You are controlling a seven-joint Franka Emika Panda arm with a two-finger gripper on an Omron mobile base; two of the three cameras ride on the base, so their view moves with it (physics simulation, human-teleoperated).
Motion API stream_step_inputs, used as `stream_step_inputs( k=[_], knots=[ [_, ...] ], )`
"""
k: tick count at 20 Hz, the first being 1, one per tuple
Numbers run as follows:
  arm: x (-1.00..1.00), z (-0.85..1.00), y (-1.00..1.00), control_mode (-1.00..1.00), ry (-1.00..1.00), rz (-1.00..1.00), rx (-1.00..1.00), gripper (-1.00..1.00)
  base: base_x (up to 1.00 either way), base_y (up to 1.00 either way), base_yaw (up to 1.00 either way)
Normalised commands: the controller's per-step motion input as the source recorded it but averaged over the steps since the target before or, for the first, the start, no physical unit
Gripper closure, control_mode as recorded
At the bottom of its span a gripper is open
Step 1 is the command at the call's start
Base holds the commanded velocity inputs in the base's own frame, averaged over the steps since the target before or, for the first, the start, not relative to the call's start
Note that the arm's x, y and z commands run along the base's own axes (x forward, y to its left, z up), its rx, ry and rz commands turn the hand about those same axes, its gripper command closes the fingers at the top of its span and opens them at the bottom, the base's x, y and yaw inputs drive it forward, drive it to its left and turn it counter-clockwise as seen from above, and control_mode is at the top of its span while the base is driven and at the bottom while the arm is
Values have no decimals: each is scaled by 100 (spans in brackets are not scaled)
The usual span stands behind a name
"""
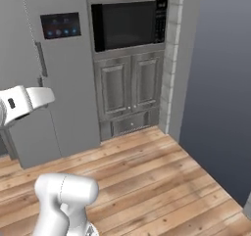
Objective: Close all open cabinet doors.
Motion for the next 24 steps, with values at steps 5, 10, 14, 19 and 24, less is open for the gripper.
stream_step_inputs(
  k=[5, 10, 14, 19, 24],
  knots=[
    [0, 0, 0, 100, 0, 0, 0, -100, -4, 88, 19],
    [0, 0, 0, 100, 0, 0, 0, -100, 0, 88, 19],
    [0, 0, 0, 100, 0, 0, 0, -100, 4, 83, 19],
    [0, 0, 0, 100, 0, 0, 0, -100, 13, 81, 19],
    [0, 0, 0, 100, 0, 0, 0, -100, 13, 79, 20]
  ],
)
